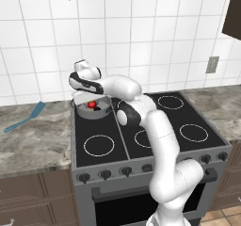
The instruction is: Put the eggplant and tomato in the pot. Retrieve the spatula and lightly stir the vegetables in the pot.
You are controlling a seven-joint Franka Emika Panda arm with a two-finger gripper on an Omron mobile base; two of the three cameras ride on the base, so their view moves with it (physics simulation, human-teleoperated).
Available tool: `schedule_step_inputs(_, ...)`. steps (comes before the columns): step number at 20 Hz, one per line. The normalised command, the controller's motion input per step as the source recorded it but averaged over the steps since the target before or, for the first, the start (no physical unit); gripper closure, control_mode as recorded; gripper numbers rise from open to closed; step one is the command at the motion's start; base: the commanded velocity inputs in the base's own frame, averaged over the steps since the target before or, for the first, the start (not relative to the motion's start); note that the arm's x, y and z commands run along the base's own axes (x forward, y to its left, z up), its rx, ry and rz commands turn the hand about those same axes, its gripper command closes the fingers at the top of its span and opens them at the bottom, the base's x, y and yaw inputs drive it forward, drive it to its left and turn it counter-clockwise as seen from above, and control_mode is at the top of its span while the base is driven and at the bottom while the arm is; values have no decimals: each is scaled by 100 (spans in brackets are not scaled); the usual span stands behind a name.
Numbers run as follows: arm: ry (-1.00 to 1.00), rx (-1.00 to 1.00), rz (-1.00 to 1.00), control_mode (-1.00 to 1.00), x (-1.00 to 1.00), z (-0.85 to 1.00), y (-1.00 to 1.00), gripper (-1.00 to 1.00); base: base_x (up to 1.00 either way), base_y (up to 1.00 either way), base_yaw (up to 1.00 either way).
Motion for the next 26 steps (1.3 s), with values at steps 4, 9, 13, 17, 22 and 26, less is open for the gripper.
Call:
schedule_step_inputs(4, 0, 0, 0, -100, 22, -33, -16, 100, 0, 0, 0)
schedule_step_inputs(9, -4, 1, 0, -100, 40, -7, -11, 100, 0, 0, 0)
schedule_step_inputs(13, 0, 4, 0, -100, 40, 11, -14, 100, 0, 0, 0)
schedule_step_inputs(17, 2, 2, 0, -100, 27, 5, -9, 100, 0, 0, 0)
schedule_step_inputs(22, 1, 0, 0, -100, 0, 0, 0, 100, 0, 0, 0)
schedule_step_inputs(26, 0, 0, 0, -100, 0, 0, 0, -100, 0, 0, 0)
